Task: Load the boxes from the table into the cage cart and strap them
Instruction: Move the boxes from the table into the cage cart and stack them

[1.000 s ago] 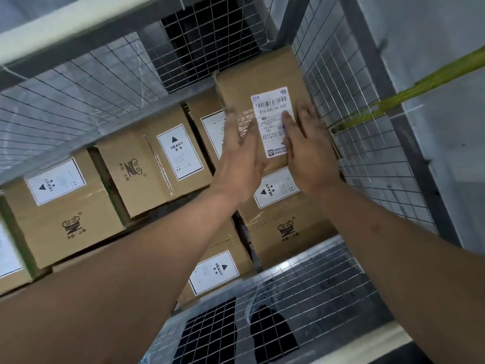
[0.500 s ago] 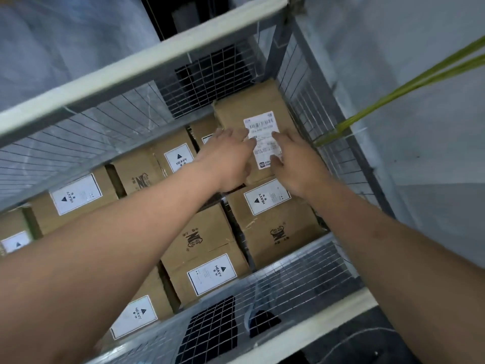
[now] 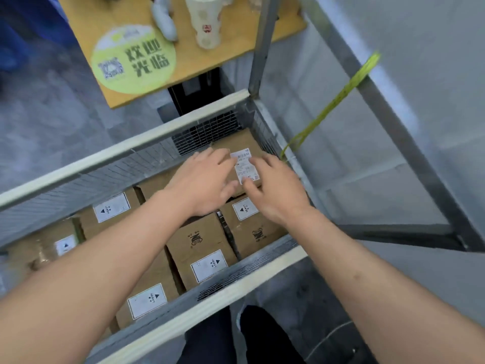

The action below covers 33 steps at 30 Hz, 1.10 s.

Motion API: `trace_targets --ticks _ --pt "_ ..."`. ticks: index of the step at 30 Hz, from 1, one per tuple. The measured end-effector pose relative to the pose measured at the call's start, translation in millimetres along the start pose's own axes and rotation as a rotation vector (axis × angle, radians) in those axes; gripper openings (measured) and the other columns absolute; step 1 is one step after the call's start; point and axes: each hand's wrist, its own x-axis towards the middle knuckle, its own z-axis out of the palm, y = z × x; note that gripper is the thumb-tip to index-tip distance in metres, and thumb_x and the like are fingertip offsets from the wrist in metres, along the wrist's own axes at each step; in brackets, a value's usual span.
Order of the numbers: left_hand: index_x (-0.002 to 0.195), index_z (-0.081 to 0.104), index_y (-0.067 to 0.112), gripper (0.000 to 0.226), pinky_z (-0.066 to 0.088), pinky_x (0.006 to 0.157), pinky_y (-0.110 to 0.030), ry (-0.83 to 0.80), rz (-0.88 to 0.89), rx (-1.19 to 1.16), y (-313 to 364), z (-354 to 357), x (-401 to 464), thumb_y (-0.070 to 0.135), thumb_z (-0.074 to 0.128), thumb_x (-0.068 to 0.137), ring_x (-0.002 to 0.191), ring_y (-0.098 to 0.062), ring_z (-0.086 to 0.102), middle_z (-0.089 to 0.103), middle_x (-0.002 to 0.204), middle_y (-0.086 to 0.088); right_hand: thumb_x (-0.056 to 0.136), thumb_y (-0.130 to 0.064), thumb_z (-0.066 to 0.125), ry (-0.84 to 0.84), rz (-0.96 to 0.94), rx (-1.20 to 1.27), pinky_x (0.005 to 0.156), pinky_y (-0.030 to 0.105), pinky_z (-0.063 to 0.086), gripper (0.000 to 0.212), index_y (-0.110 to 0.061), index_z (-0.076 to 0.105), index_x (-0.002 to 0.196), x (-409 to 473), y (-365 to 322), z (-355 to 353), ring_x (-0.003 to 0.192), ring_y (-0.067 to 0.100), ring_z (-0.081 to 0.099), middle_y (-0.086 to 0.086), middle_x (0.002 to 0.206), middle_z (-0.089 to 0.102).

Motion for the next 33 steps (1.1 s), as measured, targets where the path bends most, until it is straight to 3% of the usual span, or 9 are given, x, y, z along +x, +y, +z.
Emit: trace_targets --ticks 4,10,16,23,28,33 --pt "0.16 0.033 0.021 0.063 0.026 0.125 -0.045 0.061 -0.032 -0.012 24.4 -41.3 -38.9 0.05 0.042 0.105 0.153 -0.029 0.028 0.029 0.168 -0.004 0.106 -0.05 0.039 0.031 -0.055 -0.047 0.123 0.044 0.027 0.058 -0.021 0.041 0.156 -35.8 -24.6 -48.3 0.152 0.03 0.031 0.013 0.165 0.034" --pt "0.161 0.035 0.022 0.063 0.027 0.125 -0.047 0.123 -0.065 -0.005 57.3 -99.8 -88.6 0.052 0.042 0.106 0.154 -0.029 0.029 0.03 0.168 -0.003 0.106 -0.049 0.038 0.098 -0.1 -0.071 0.117 0.046 0.036 0.053 -0.019 0.048 0.149 -88.5 -45.5 -114.1 0.143 0.031 0.042 0.011 0.154 0.046" --pt "0.161 0.034 0.023 0.063 0.028 0.124 -0.048 0.232 0.015 0.055 83.7 -173.2 -119.9 0.051 0.042 0.105 0.153 -0.03 0.029 0.031 0.167 -0.002 0.108 -0.049 0.038 0.189 -0.084 -0.079 0.12 0.042 0.032 0.054 -0.021 0.046 0.153 -143.0 -65.3 -176.4 0.148 0.027 0.036 0.009 0.161 0.04" --pt "0.163 0.029 0.024 0.065 0.027 0.125 -0.046 0.241 0.229 0.138 100.7 -214.9 -119.8 0.052 0.042 0.106 0.156 -0.03 0.024 0.026 0.17 -0.001 0.106 -0.051 0.039 0.35 0.145 -0.092 0.112 0.045 0.041 0.052 -0.021 0.053 0.146 -179.1 -78.3 -204.5 0.137 0.029 0.048 0.009 0.151 0.051" --pt "0.164 0.026 0.023 0.066 0.025 0.126 -0.045 0.229 0.447 0.197 117.2 -233.7 -125.1 0.053 0.041 0.106 0.157 -0.029 0.021 0.023 0.17 -0.002 0.106 -0.053 0.04 0.444 0.353 -0.067 0.12 0.044 0.031 0.055 -0.023 0.048 0.152 -223.3 -89.3 -208.6 0.148 0.029 0.038 0.01 0.161 0.04" --pt "0.16 0.035 0.02 0.064 0.031 0.123 -0.047 0.257 0.707 0.283 152.1 -243.8 -141.2 0.051 0.043 0.105 0.151 -0.029 0.032 0.033 0.166 -0.006 0.104 -0.055 0.041 0.541 0.562 0.001 0.121 0.043 0.03 0.058 -0.025 0.047 0.153 -284.8 -98.1 -204.3 0.15 0.027 0.034 0.008 0.163 0.038"
